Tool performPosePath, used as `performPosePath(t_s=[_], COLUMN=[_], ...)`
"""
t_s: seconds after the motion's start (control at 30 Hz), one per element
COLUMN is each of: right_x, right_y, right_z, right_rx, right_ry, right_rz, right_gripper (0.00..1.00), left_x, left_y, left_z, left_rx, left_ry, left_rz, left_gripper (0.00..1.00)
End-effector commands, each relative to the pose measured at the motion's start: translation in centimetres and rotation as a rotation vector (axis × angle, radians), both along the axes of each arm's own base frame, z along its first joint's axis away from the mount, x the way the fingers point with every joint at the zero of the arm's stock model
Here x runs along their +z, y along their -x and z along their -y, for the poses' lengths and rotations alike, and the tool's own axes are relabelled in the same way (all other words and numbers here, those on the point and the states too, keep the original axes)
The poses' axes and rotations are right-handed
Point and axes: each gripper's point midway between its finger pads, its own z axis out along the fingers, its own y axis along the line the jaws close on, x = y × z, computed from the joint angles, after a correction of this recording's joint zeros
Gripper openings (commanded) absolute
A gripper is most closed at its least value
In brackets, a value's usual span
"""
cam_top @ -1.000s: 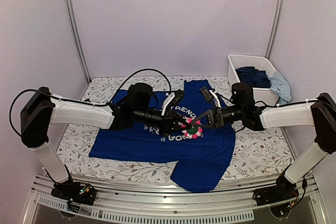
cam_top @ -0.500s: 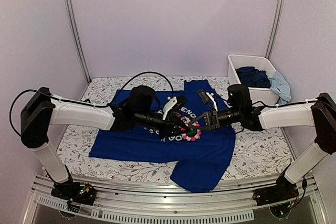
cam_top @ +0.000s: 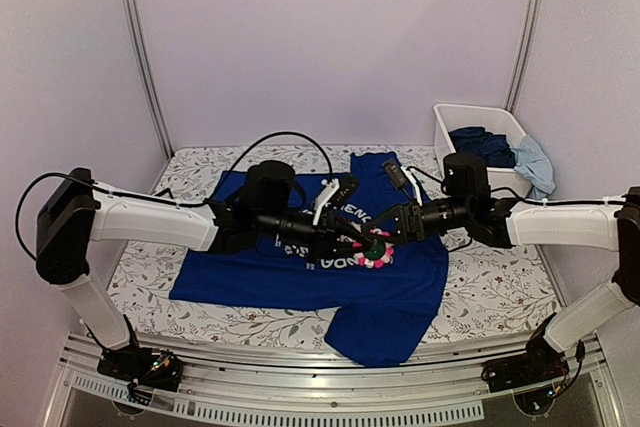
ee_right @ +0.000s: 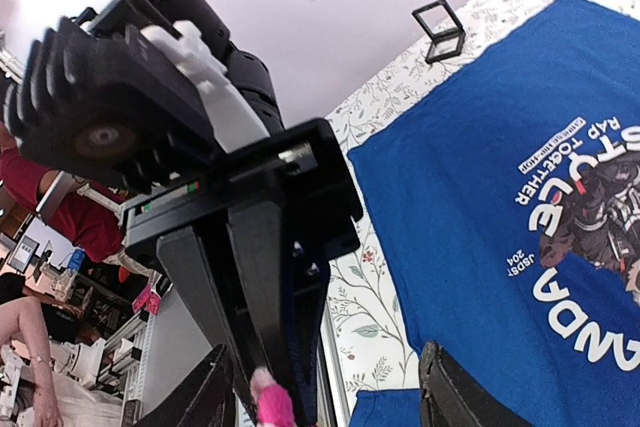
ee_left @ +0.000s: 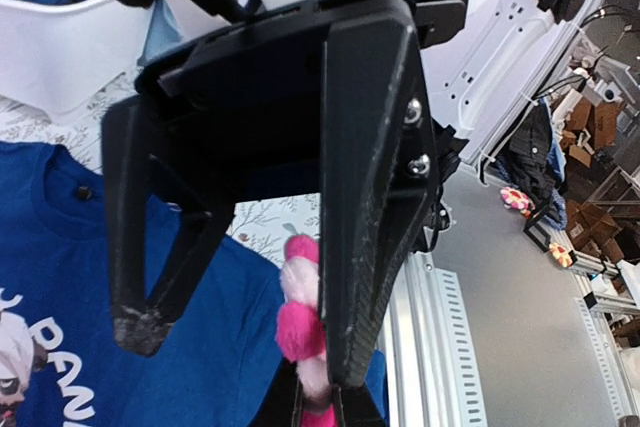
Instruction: Pin the brooch onto the clothing
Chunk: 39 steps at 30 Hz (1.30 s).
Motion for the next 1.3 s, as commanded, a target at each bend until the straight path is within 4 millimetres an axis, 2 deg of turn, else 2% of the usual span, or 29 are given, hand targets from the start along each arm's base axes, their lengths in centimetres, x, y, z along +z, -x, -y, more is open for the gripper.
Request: performPosePath(t_s=[0.0, 0.33, 0.53, 0.67, 0.83, 0.9, 0.97, 1.1, 1.17, 1.27], right_x=[2.9, 3.1, 4.9, 4.5, 2.0, 1.9, 2.5, 2.3, 2.1, 1.9], right_y=[1.3, 3.1, 3.9, 3.5, 3.7, 3.6, 3.9, 4.1, 4.1, 3.9], right_z=[0.3, 1.6, 2.5, 3.3, 3.6, 3.7, 3.7, 3.4, 3.3, 3.1], right_rx=[0.032, 0.049, 0.029, -0.052, -0.066, -0.075, -0.061, -0.027, -0.021, -0.023], right_ry=[-0.06, -0.031, -0.07, -0.059, -0.019, -0.035, -0.061, -0.059, -0.064, -0.07], right_rz=[0.097, 0.101, 0.144, 0.158, 0.093, 0.111, 0.145, 0.162, 0.157, 0.142], right_gripper=[0.63, 0.62, 0.62, 0.62, 0.67, 0.72, 0.74, 0.66, 0.59, 0.43], left_x=[3.5, 3.6, 3.4, 3.2, 3.6, 3.8, 3.8, 3.8, 3.8, 3.9], left_y=[2.5, 2.3, 2.1, 1.8, 2.1, 2.3, 2.4, 2.5, 2.7, 2.8], left_z=[1.0, 0.6, 0.5, 0.4, 0.3, 0.4, 0.4, 0.4, 0.4, 0.5], left_rx=[-0.082, -0.066, -0.05, -0.035, -0.057, -0.066, -0.072, -0.074, -0.077, -0.083], left_ry=[0.102, 0.102, 0.1, 0.101, 0.129, 0.137, 0.138, 0.133, 0.133, 0.137], left_rz=[0.033, 0.032, -0.007, -0.046, -0.024, -0.006, -0.006, -0.006, -0.003, 0.005], left_gripper=[0.0, 0.0, 0.0, 0.0, 0.0, 0.0, 0.0, 0.0, 0.0, 0.0])
